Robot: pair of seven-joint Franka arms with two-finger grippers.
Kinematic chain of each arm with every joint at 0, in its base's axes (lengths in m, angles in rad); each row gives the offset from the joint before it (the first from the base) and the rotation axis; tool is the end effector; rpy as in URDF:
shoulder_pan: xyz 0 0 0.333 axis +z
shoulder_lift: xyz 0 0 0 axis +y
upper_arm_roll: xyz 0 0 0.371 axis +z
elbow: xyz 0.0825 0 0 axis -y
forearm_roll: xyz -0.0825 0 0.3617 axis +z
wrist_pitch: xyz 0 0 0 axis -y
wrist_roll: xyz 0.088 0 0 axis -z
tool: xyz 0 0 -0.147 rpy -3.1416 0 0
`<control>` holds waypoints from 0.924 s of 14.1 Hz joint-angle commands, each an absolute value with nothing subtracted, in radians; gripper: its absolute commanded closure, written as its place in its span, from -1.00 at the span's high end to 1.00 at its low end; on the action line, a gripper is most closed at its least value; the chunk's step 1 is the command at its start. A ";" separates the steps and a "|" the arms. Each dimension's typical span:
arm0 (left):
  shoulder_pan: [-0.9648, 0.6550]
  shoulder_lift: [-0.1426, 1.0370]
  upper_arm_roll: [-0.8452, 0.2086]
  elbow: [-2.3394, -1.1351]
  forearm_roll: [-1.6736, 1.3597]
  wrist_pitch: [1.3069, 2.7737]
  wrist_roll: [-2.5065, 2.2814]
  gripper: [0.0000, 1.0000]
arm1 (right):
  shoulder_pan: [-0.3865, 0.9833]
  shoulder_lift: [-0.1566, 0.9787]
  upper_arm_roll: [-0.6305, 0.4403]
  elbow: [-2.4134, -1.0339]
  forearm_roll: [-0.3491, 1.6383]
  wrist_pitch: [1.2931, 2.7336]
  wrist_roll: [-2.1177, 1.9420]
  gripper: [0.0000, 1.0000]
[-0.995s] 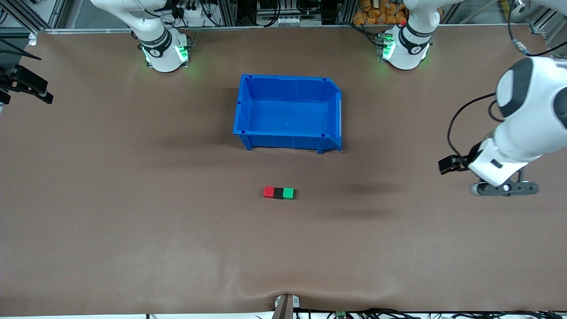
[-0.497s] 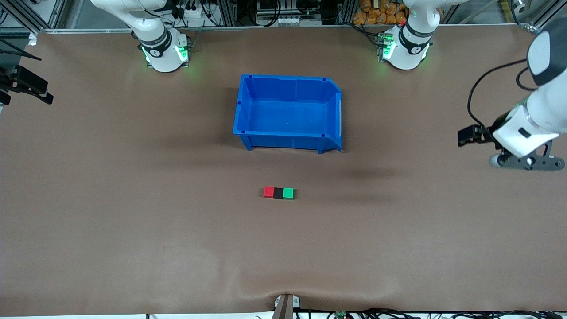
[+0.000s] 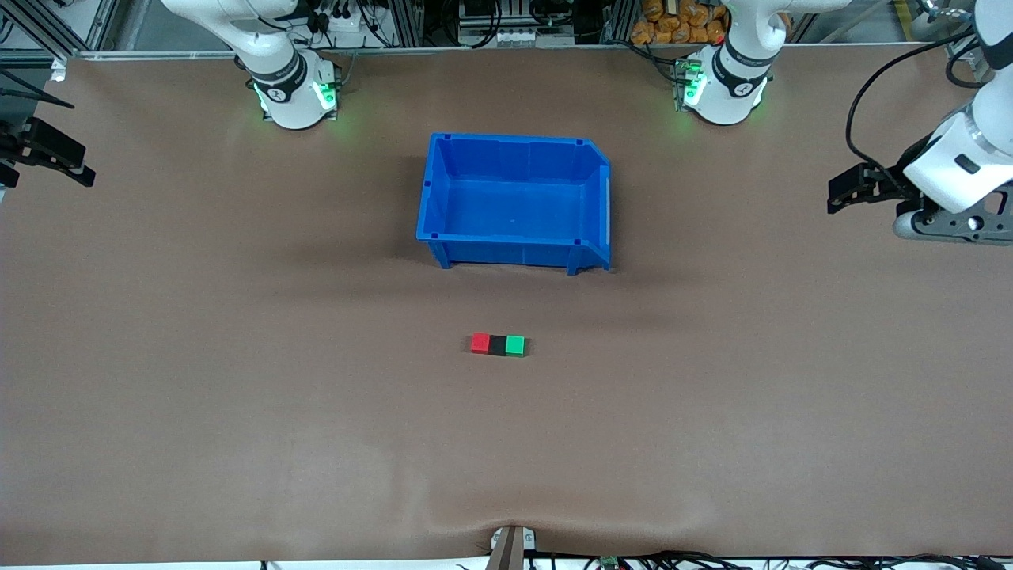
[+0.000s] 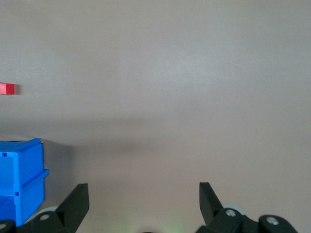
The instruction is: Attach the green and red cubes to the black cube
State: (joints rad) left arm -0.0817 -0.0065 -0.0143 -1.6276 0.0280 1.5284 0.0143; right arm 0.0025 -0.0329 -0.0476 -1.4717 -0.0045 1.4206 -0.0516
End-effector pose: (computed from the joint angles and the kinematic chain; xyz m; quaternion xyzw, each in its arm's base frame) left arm 0.5175 -0.0456 0.6143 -0.9973 0.0551 0.0457 0.0159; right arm 0.5027 -0.0239 0.6873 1.0000 0.0030 -0.0092 0.0010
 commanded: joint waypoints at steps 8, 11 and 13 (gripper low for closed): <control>-0.083 -0.003 -0.003 -1.557 0.037 1.476 -0.005 1.00 | 0.011 -0.023 -0.048 -1.453 -0.011 1.417 -0.052 1.00; -0.080 -0.006 -0.002 -1.555 0.035 1.476 0.014 1.00 | 0.011 -0.023 -0.048 -1.453 -0.011 1.417 -0.052 1.00; -0.075 -0.012 -0.003 -1.555 0.041 1.476 0.020 1.00 | 0.011 -0.023 -0.048 -1.453 -0.011 1.417 -0.052 1.00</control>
